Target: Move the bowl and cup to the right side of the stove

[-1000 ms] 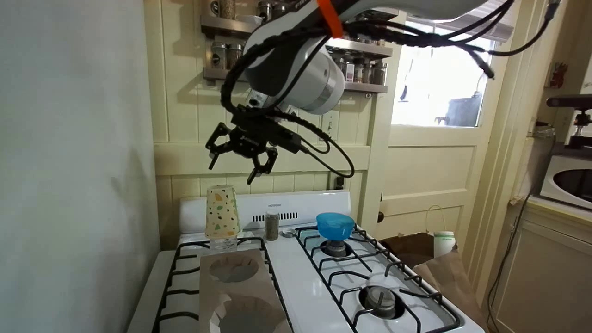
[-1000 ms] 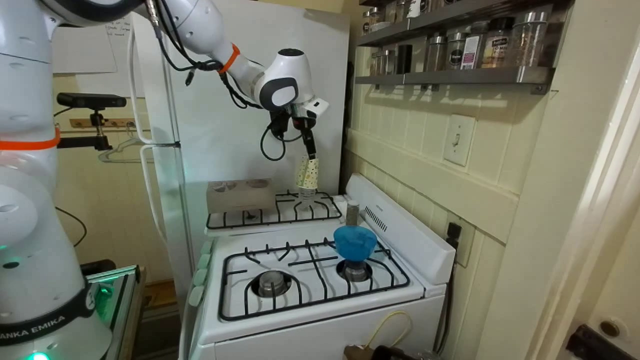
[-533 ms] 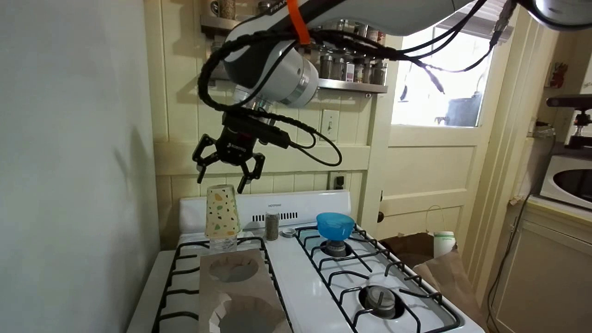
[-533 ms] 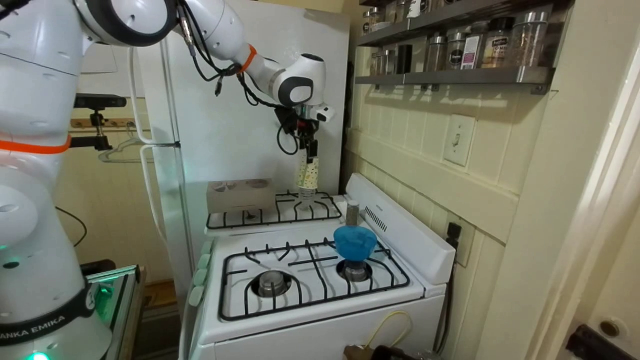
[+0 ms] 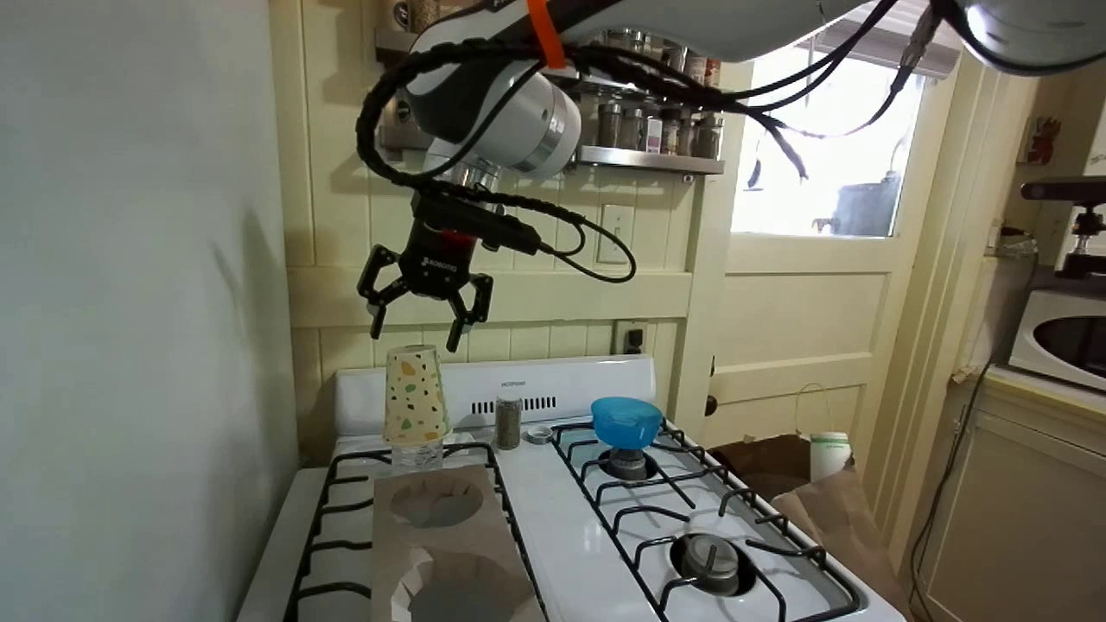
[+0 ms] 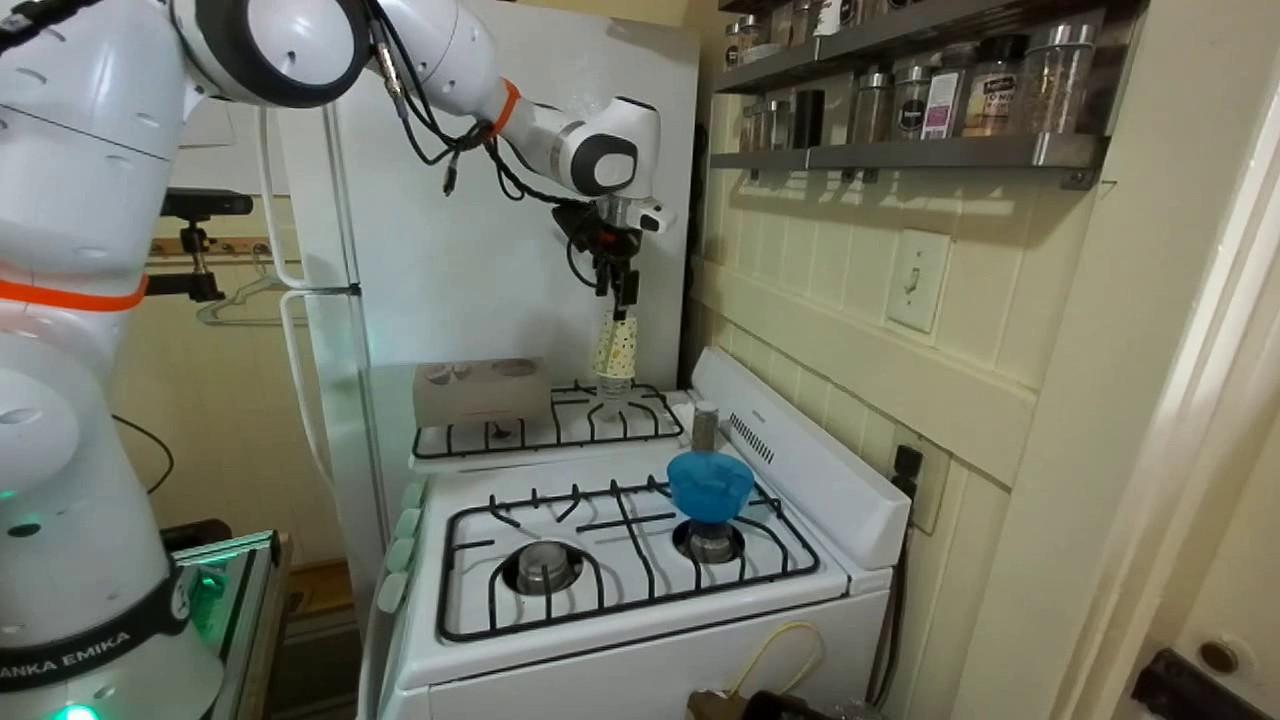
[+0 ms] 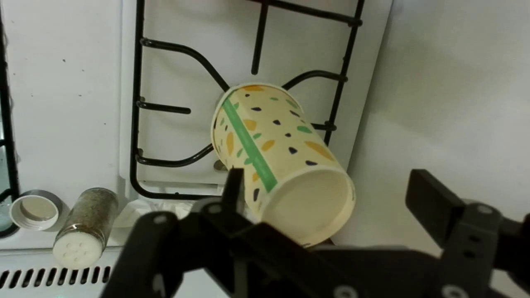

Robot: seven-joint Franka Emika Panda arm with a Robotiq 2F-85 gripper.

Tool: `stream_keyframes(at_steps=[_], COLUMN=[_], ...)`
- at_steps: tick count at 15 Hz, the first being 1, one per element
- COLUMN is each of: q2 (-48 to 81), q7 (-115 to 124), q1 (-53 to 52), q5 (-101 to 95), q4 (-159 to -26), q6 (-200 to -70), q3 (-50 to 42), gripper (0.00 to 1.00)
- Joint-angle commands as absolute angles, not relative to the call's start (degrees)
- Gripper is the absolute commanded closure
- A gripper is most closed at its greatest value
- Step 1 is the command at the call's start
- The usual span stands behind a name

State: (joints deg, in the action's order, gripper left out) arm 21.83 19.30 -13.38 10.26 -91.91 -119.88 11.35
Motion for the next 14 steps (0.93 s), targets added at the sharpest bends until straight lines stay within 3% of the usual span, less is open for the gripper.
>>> stream_keyframes(at_steps=[1,6,7,9,12,14], q2=[24.7,27.2,27.6,28.3,28.7,27.9], q7=[21.0,20.8,20.8,20.6,20.7,20.8], q1=[-15.5,-16.7,-16.9,-17.3,-17.7,-18.0], q5=[6.0,3.1,2.8,2.4,1.9,1.5], q4=[-88.3,-86.9,-86.6,-86.1,-85.3,-85.1], q6=[-117.2,-119.9,-120.1,-120.6,-119.8,-118.3], q3=[9.4,8.5,8.3,8.2,8.1,8.0], gripper=[0.0,0.0,0.25,0.32,0.57,0.6])
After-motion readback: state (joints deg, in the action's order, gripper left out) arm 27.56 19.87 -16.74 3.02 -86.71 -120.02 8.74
